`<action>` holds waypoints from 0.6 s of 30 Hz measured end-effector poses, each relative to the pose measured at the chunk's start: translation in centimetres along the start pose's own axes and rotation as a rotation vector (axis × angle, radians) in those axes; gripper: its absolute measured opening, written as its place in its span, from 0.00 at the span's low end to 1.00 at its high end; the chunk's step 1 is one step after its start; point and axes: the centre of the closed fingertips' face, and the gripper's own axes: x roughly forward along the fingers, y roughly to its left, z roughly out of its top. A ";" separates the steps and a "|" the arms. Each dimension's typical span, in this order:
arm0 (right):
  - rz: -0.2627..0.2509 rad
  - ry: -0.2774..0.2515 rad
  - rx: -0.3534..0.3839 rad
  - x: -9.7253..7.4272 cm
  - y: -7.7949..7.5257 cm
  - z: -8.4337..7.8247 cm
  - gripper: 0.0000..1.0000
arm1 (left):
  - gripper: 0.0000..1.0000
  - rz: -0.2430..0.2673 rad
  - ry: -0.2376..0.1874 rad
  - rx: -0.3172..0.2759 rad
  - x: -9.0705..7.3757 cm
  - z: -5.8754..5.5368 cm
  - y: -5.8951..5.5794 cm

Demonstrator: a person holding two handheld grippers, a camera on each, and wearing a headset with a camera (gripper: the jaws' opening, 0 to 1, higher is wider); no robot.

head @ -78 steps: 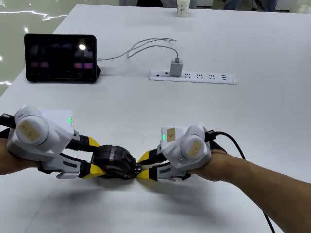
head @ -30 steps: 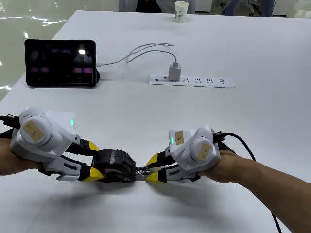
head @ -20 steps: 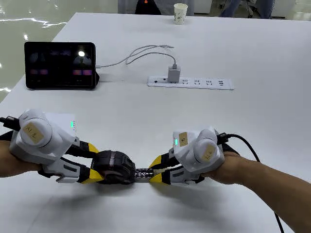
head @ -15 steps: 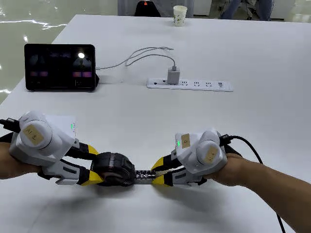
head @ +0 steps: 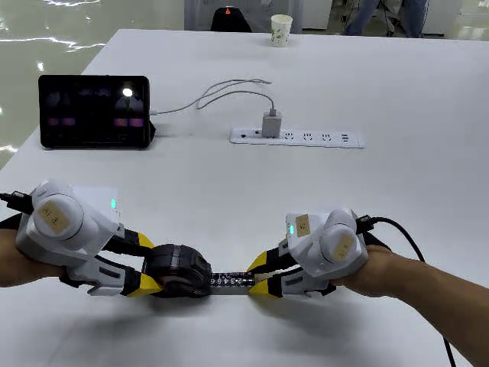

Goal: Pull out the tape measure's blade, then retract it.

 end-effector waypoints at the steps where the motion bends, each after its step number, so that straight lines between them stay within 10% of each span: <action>1: 0.000 0.001 0.000 -0.1 0.0 -0.1 0.09 | 0.22 0.000 0.000 0.001 0.0 0.0 0.0; 18: -0.006 0.015 0.017 -1.4 0.1 -1.3 0.09 | 0.23 -0.003 0.004 0.002 0.0 0.0 0.0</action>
